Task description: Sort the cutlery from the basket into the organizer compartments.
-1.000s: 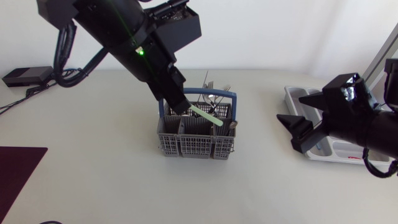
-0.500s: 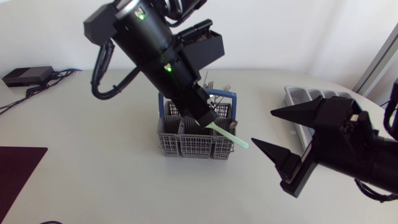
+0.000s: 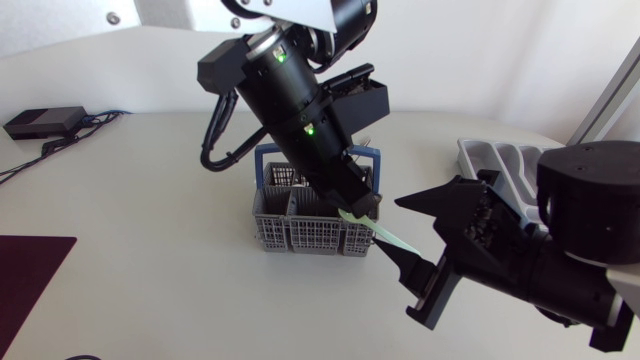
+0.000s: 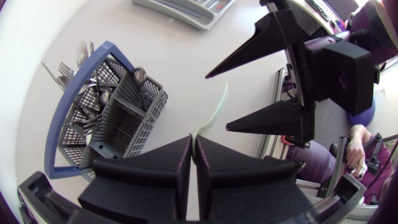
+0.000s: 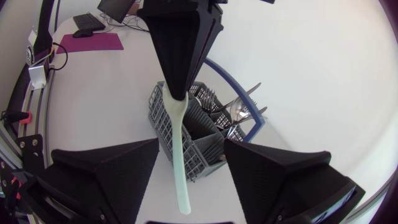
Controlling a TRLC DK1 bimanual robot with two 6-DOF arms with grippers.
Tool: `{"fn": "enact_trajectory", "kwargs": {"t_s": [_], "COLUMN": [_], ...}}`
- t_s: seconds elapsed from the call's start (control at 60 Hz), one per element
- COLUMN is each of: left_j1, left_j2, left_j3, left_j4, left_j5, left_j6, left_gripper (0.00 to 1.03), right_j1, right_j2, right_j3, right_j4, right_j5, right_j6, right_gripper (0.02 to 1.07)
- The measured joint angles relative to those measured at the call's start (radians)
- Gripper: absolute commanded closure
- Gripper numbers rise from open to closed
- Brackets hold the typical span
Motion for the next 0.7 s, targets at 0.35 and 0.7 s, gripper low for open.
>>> {"fn": "enact_trajectory", "kwargs": {"t_s": [0.35, 0.7], "left_j1": [-0.002, -0.005], "left_j2": [0.015, 0.037], "left_j3": [0.029, 0.038], "left_j4": [-0.002, -0.002], "left_j5": [0.002, 0.002], "left_j6": [-0.004, -0.023], "left_gripper": [1.0, 1.0], "right_j1": [0.054, 0.089], "right_j2": [0.052, 0.074], "right_j3": [0.0, -0.005], "right_j4": [0.048, 0.079], "right_j5": [0.069, 0.131], "right_j6": [-0.003, -0.007], "right_gripper": [0.7, 0.99]}}
